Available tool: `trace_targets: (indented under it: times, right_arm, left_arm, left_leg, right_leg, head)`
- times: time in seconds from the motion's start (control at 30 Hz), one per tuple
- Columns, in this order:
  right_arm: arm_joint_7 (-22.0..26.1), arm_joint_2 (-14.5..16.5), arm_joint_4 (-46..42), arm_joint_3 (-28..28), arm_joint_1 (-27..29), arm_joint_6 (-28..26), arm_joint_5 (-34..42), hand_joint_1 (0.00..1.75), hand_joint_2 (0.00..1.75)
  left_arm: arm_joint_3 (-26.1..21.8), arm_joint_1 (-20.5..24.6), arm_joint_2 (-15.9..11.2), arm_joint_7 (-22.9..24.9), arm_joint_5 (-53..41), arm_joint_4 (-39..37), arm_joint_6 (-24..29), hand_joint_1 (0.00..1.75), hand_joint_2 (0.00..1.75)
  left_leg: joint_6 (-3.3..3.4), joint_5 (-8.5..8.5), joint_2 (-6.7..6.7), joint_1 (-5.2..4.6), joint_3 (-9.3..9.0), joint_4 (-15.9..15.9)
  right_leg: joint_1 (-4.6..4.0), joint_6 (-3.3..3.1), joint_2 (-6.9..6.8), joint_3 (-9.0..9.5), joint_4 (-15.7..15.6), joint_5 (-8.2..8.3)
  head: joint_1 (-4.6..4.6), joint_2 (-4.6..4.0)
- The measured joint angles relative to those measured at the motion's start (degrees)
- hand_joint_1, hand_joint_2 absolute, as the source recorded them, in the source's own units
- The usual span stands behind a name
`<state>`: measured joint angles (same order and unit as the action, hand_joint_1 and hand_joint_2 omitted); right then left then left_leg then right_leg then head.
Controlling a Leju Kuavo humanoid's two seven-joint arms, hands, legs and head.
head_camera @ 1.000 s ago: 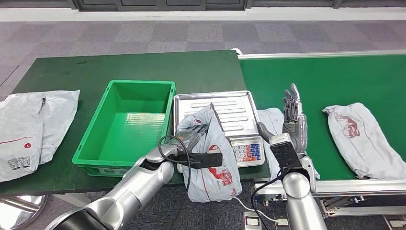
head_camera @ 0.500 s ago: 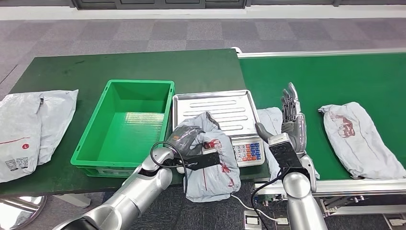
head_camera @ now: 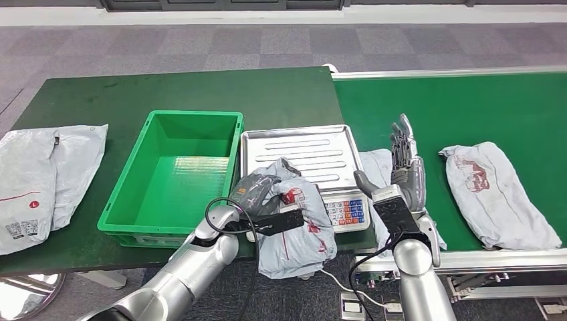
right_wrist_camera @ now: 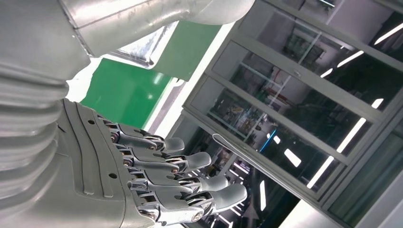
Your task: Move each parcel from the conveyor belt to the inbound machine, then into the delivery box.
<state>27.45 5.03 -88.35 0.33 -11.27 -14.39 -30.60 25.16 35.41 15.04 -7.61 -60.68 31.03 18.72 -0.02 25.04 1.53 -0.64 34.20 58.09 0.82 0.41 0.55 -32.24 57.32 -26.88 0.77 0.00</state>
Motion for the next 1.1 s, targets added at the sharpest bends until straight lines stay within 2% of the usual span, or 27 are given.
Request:
trace_targets:
  times: [1.1]
  right_arm:
    - [0.00,0.02,0.00,0.00,-0.01,0.01,0.00,0.00,1.75]
  left_arm:
    - [-0.04,-0.28,-0.11,0.00,-0.01,0.49,0.01,1.75,1.75]
  left_leg:
    - [0.00,0.00,0.00,0.00,0.08,0.00]
  right_leg:
    - [0.00,0.00,0.00,-0.08,0.00,0.00]
  head:
    - [0.00,0.00]
